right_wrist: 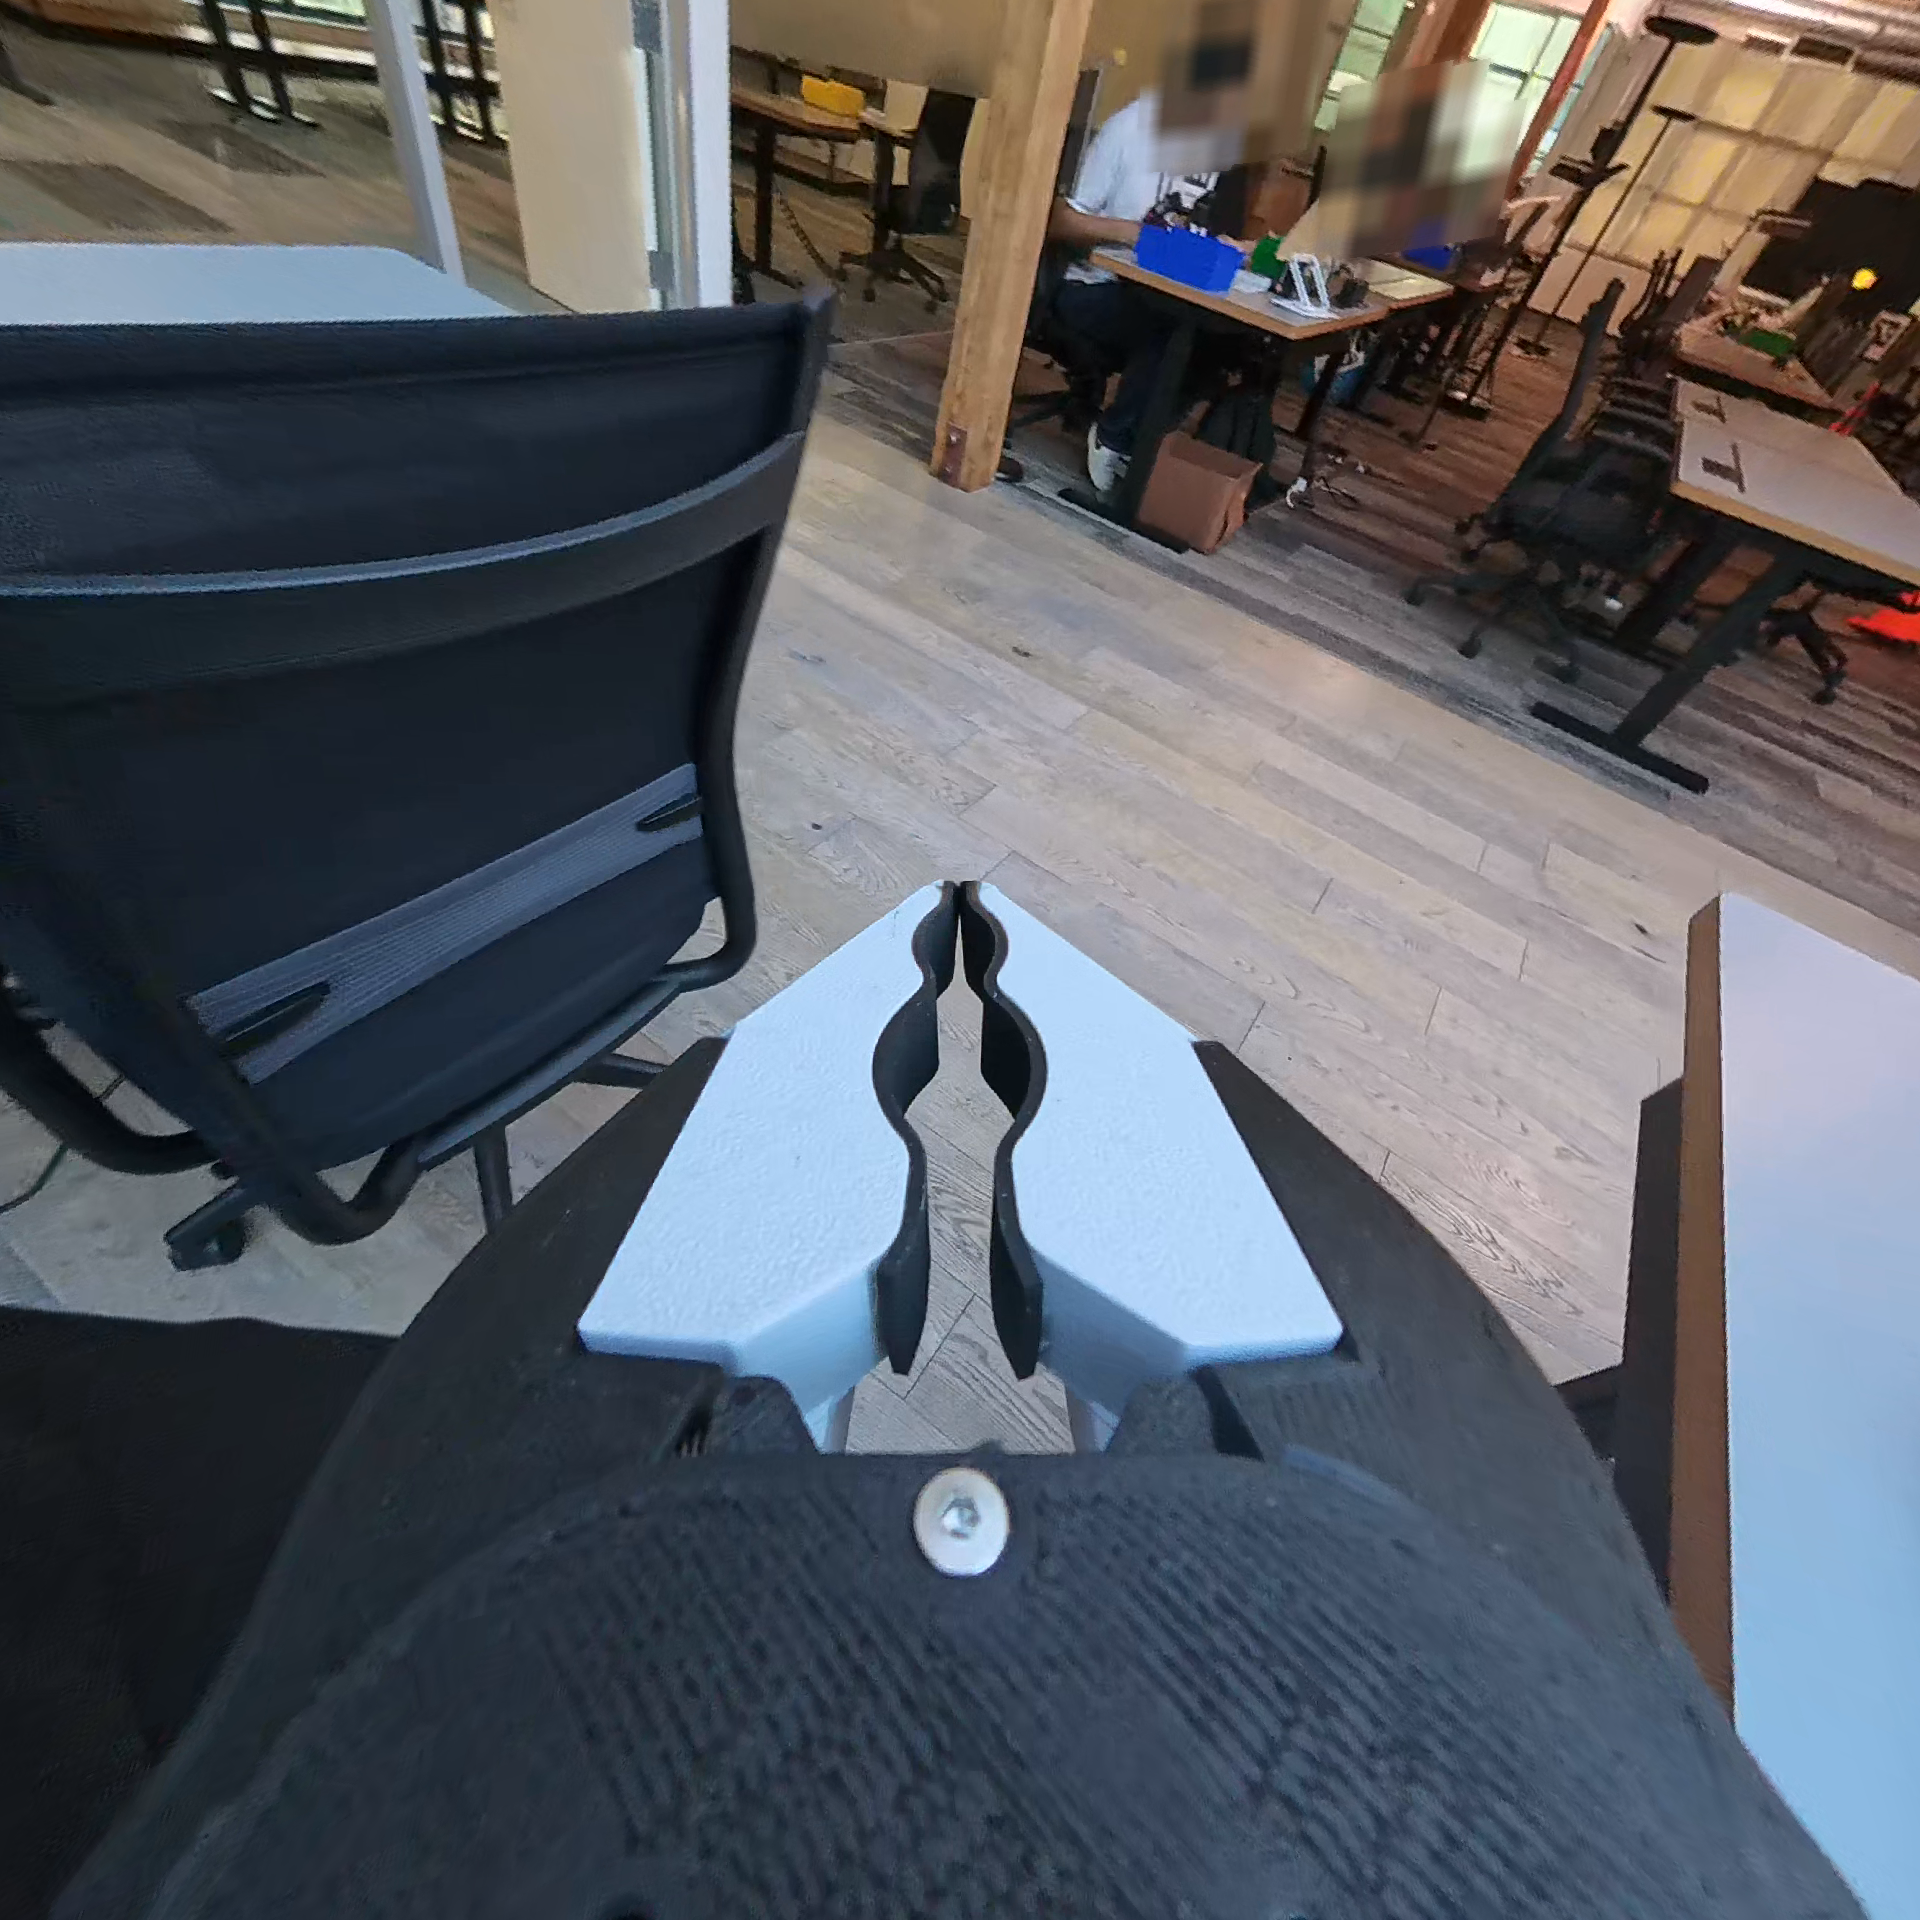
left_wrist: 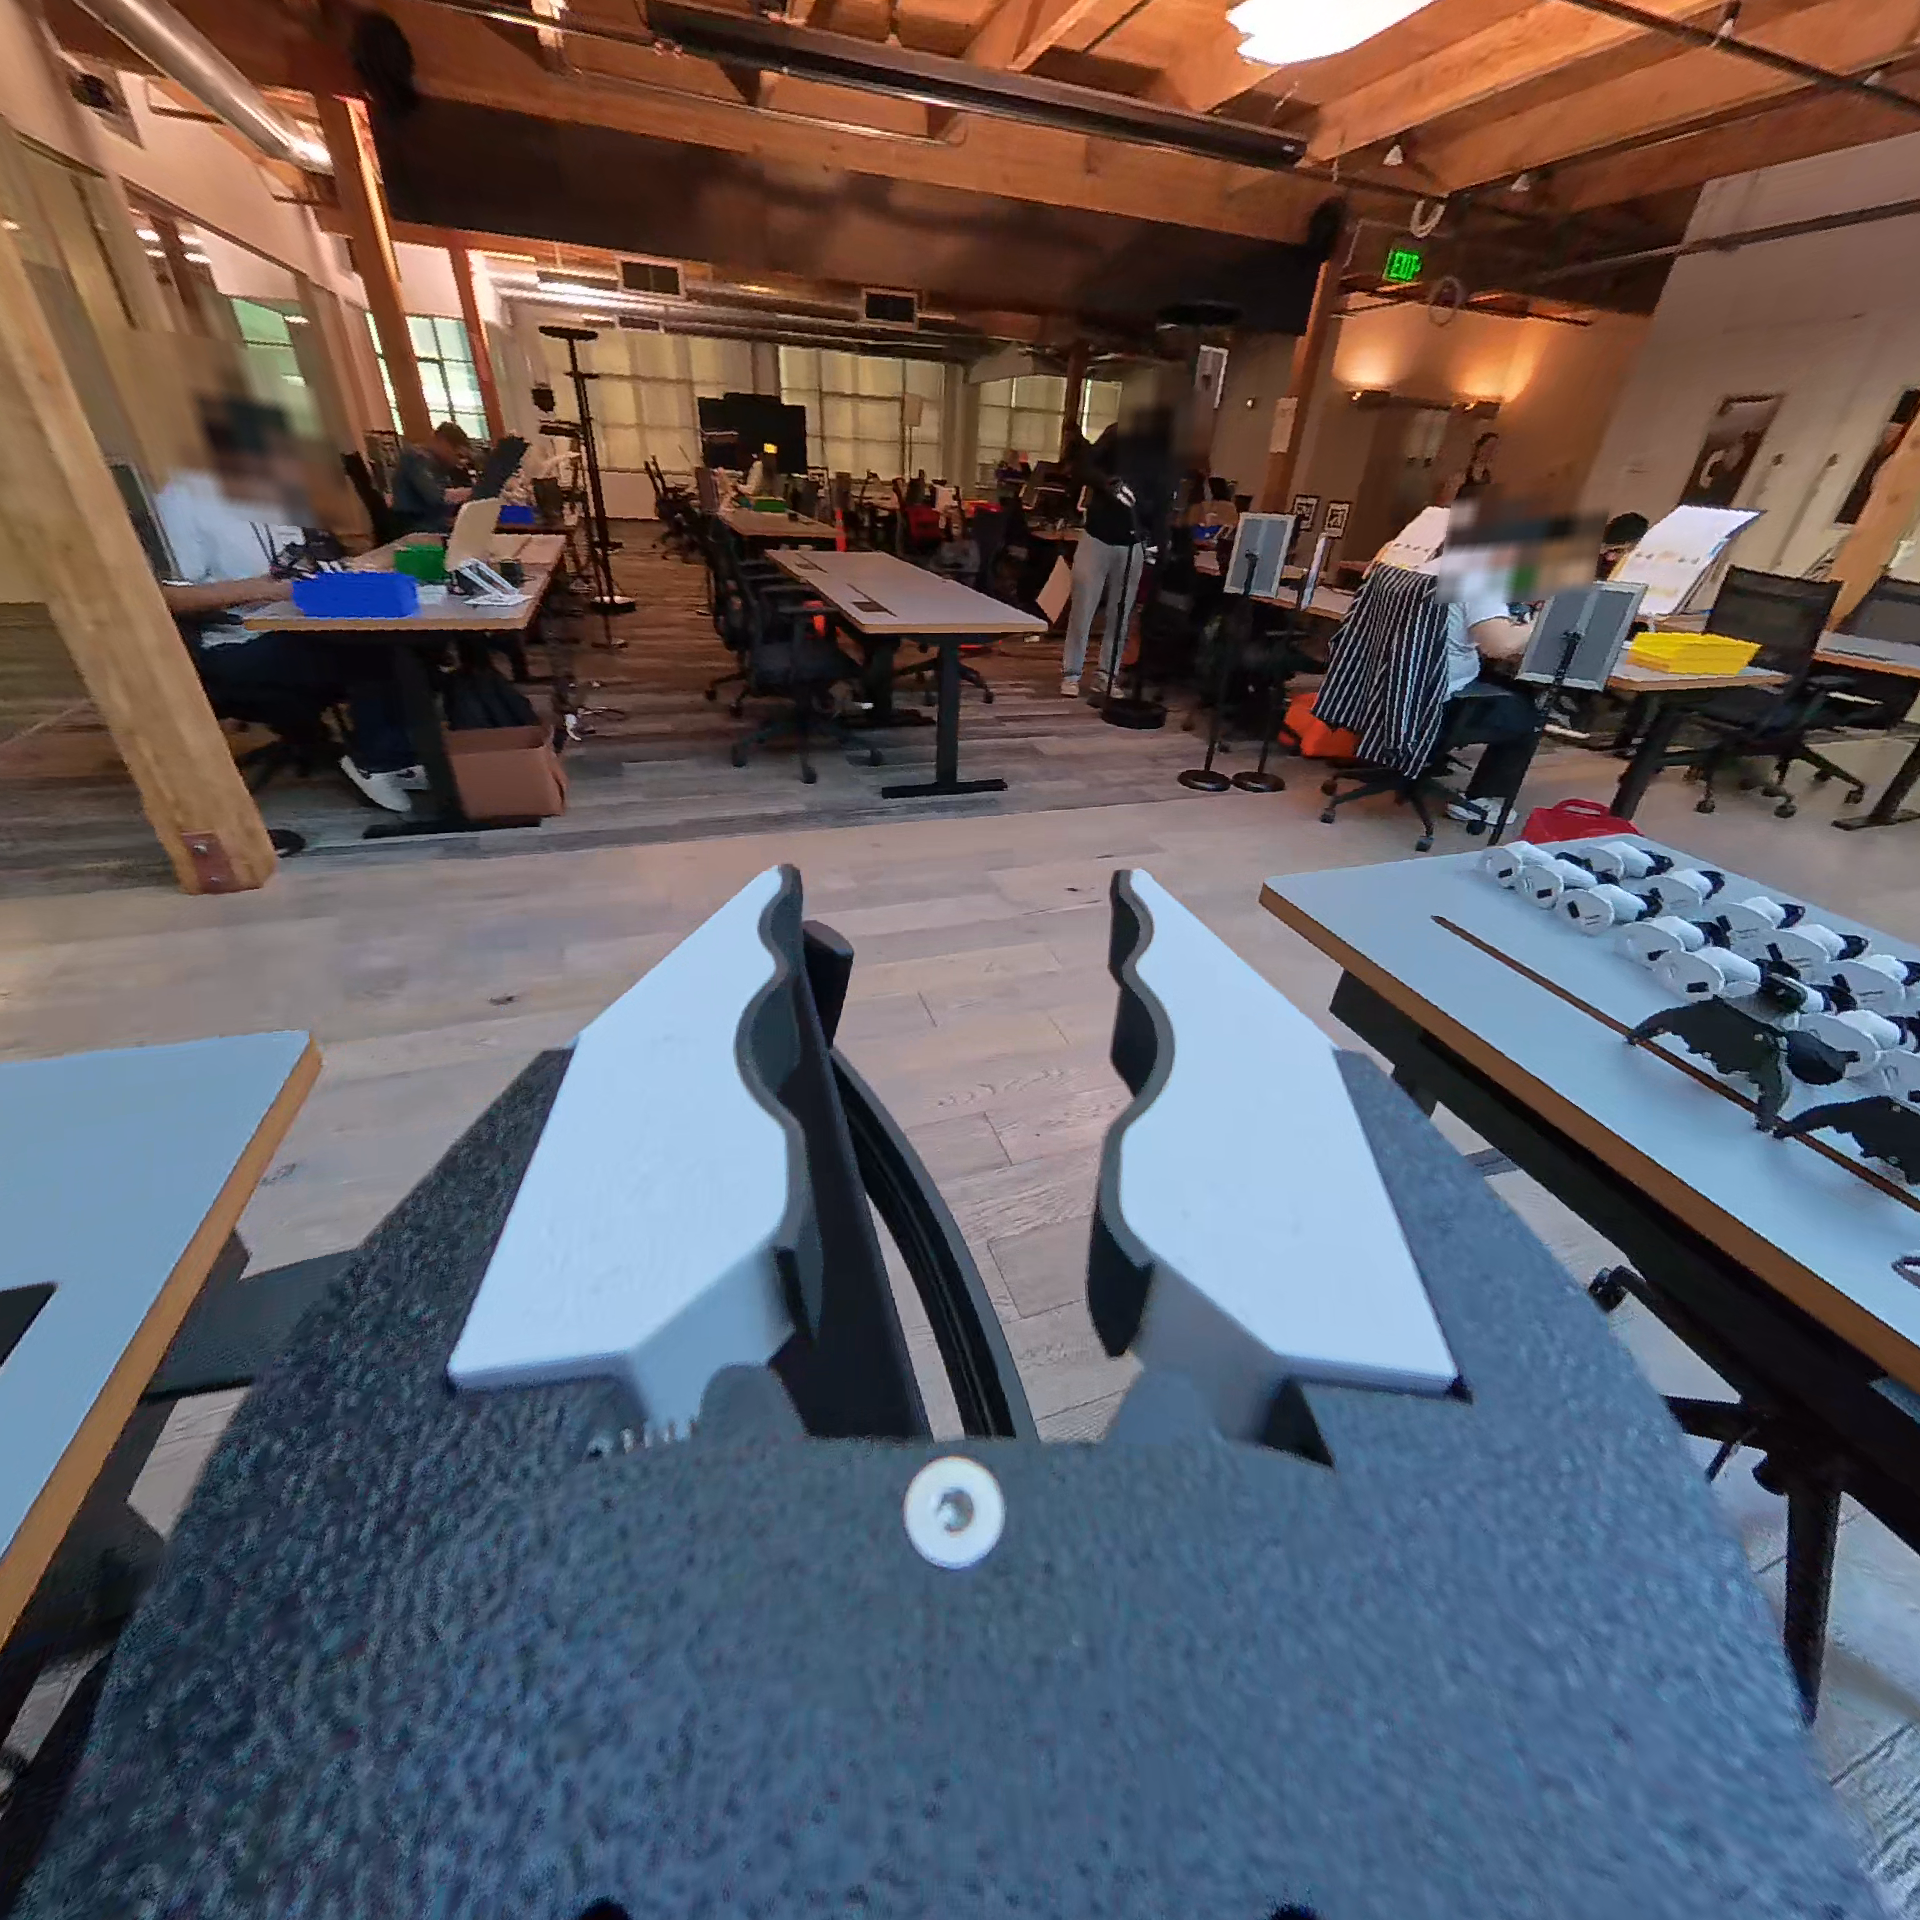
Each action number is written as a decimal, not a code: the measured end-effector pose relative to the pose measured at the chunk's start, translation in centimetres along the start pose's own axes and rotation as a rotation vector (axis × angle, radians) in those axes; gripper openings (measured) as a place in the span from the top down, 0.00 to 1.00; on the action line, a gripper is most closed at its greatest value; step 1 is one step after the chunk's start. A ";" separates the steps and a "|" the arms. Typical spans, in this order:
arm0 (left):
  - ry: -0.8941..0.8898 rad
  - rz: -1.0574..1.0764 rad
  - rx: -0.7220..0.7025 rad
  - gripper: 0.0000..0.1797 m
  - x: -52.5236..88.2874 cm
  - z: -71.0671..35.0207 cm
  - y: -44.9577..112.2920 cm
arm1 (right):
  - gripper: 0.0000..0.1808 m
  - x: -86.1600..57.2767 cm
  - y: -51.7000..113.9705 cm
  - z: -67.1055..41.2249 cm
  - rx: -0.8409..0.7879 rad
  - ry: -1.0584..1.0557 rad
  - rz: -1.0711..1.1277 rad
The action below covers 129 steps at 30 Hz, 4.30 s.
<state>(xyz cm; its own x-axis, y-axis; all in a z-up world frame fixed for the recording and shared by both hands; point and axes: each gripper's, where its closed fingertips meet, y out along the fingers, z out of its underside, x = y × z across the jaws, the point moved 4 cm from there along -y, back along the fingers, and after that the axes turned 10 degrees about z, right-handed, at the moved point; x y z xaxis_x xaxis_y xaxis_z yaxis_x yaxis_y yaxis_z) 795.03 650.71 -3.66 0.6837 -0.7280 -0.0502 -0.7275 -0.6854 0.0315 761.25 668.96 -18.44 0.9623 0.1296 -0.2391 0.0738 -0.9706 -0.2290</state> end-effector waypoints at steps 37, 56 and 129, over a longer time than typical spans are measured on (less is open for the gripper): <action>-0.098 0.206 0.214 0.69 21.8 4.9 60.3 | 0.71 -38.6 62.2 -8.4 -0.247 0.013 0.039; -0.030 0.503 0.225 0.65 23.6 9.6 106.8 | 0.40 -62.0 85.9 -4.6 0.157 0.099 0.205; 0.012 -0.396 0.138 0.39 49.0 10.2 223.4 | 0.39 -144.4 200.4 -17.4 -0.122 -0.071 -0.420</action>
<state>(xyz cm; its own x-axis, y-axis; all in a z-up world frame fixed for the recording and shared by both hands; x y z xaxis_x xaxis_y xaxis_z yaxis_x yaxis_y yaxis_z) 665.42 462.12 -9.29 0.9122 -0.4092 -0.0200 -0.4085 -0.9046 -0.1217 641.63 452.24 -13.40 0.8222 0.5272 -0.2146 0.4890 -0.8472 -0.2077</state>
